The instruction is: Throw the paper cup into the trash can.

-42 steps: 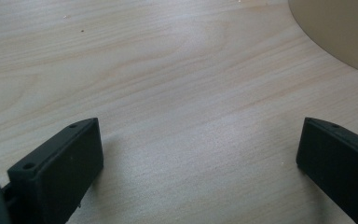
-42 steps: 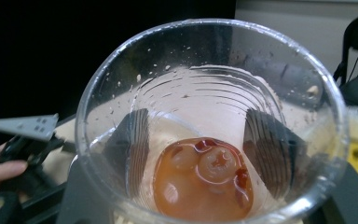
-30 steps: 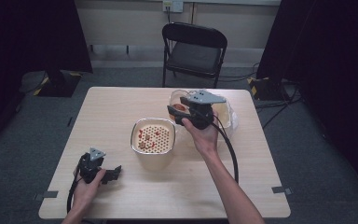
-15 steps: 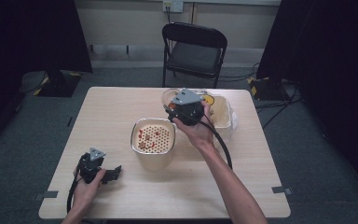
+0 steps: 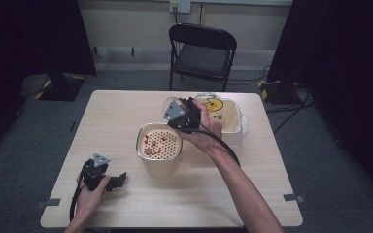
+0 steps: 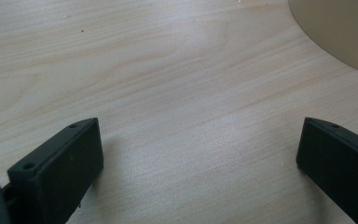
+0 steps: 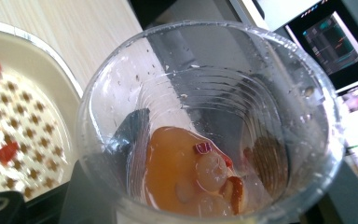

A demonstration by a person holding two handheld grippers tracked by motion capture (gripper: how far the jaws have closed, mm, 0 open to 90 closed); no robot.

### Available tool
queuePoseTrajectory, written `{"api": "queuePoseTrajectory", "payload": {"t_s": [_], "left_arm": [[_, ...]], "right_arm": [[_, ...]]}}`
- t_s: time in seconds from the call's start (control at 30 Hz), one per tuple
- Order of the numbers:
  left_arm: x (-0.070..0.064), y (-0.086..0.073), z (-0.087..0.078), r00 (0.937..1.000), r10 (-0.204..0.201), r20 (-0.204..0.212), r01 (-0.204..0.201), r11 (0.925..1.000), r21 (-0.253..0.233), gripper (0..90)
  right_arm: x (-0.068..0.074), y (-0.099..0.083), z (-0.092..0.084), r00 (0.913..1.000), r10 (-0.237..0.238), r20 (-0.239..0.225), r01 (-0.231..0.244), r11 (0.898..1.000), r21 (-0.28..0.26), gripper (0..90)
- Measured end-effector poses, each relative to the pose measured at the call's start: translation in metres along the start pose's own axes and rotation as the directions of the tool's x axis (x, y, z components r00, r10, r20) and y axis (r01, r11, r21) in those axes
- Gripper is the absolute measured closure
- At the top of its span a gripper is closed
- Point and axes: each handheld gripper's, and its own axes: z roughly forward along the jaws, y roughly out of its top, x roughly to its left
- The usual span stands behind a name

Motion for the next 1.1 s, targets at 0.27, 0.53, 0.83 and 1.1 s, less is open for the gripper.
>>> {"api": "queuePoseTrajectory", "payload": {"t_s": [0.27,0.53,0.83,1.1], "left_arm": [[0.000,0.000,0.000,1.0000,0.002,0.001,-0.002,1.0000,0.000,0.0],[0.000,0.000,0.000,1.0000,0.001,0.000,-0.001,1.0000,0.000,0.0],[0.000,0.000,0.000,1.0000,0.001,-0.001,-0.001,1.0000,0.000,0.0],[0.000,0.000,0.000,1.0000,0.000,0.000,0.000,1.0000,-0.001,0.0]], "right_arm": [[0.021,0.008,0.004,0.9747,-0.221,0.032,0.218,0.973,0.070,43.5],[0.039,0.009,0.011,0.9088,-0.412,0.069,0.400,0.906,0.135,44.6],[0.049,0.012,0.013,0.8267,-0.553,0.102,0.532,0.828,0.177,44.8],[0.058,0.013,0.014,0.7298,-0.671,0.132,0.637,0.737,0.225,45.1]]}}
